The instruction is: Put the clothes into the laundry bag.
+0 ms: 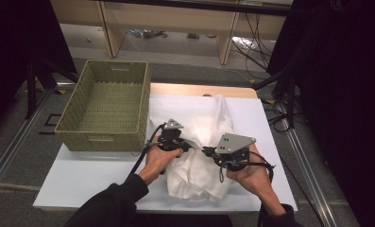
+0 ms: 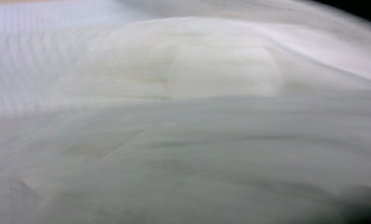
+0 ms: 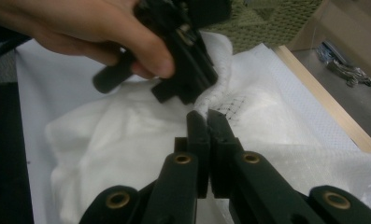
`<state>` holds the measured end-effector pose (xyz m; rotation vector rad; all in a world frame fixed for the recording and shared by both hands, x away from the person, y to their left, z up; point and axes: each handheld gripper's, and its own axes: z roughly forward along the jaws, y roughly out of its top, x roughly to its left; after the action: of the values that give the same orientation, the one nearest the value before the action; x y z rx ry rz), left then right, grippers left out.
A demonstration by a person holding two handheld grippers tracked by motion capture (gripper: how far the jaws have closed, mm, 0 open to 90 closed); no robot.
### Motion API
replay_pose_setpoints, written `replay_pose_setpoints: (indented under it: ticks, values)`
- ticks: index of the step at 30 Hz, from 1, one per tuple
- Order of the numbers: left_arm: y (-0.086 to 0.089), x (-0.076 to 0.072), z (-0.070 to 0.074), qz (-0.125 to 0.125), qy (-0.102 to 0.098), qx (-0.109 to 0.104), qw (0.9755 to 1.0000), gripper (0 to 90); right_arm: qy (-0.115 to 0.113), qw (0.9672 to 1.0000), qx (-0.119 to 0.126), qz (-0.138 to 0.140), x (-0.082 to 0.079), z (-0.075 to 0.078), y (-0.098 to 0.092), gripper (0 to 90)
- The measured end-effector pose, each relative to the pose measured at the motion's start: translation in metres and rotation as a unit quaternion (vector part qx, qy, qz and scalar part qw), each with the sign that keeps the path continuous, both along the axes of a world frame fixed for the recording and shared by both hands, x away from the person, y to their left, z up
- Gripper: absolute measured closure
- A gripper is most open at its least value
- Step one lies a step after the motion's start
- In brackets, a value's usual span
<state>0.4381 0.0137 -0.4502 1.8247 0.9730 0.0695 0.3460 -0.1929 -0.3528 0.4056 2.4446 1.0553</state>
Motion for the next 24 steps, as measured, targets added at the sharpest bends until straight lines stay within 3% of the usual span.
replay_pose_setpoints:
  ticks: [1,4,5,7,9,10,12,14,16,17,18,19,22,23,24]
  values:
    - [0.0,0.001,-0.004,-0.007,0.006,-0.001,1.0,67.0,-0.001,0.9999,-0.009,-0.005,0.001,-0.002,0.001,90.0]
    - [0.005,-0.007,-0.003,-0.019,-0.006,0.012,0.9997,47.6,0.01,0.9998,-0.009,-0.012,0.007,-0.012,0.0,90.0]
    - [0.015,-0.014,0.006,-0.029,0.019,0.028,0.999,40.0,0.015,0.9997,-0.009,-0.015,0.008,-0.014,-0.002,90.0]
    - [0.025,-0.024,0.016,-0.043,0.025,0.039,0.998,31.8,0.014,0.9997,-0.008,-0.018,0.011,-0.016,-0.006,90.0]
    - [0.028,-0.029,0.02,-0.043,0.016,0.038,0.9982,24.0,0.011,0.9996,-0.008,-0.023,0.012,-0.015,-0.007,90.0]
    - [0.039,-0.043,0.032,-0.075,-0.004,0.035,0.9966,22.4,0.01,0.9996,-0.006,-0.025,0.011,-0.014,-0.007,90.0]
    - [0.048,-0.056,0.039,-0.085,-0.009,0.033,0.9958,21.9,0.012,0.9995,-0.008,-0.028,0.01,-0.014,-0.009,90.0]
    - [0.057,-0.066,0.04,-0.087,-0.013,0.047,0.995,20.1,0.012,0.9994,-0.005,-0.031,0.01,-0.015,-0.01,90.0]
    - [0.062,-0.072,0.033,-0.091,-0.013,0.069,0.9934,17.9,0.01,0.9994,-0.006,-0.033,0.011,-0.015,-0.012,90.0]
    - [0.063,-0.076,0.024,-0.095,-0.008,0.092,0.9912,17.4,0.009,0.9994,-0.006,-0.034,0.011,-0.015,-0.012,90.0]
    - [0.063,-0.078,0.017,-0.091,-0.001,0.098,0.991,16.5,0.013,0.9992,-0.004,-0.037,0.01,-0.015,-0.011,90.0]
    - [0.062,-0.077,0.008,-0.099,0.0,0.109,0.9891,16.7,0.009,0.9994,-0.005,-0.032,0.01,-0.015,-0.011,90.0]
    - [0.051,-0.068,-0.018,-0.092,0.025,0.094,0.991,20.7,0.012,0.9993,-0.007,-0.034,0.01,-0.017,-0.01,90.0]
    - [0.044,-0.065,-0.024,-0.095,0.022,0.077,0.9923,25.8,0.008,0.9995,-0.008,-0.031,0.011,-0.017,-0.009,90.0]
    - [0.039,-0.063,-0.026,-0.103,0.01,0.071,0.9921,38.1,0.01,0.9994,-0.007,-0.031,0.011,-0.018,-0.008,90.0]
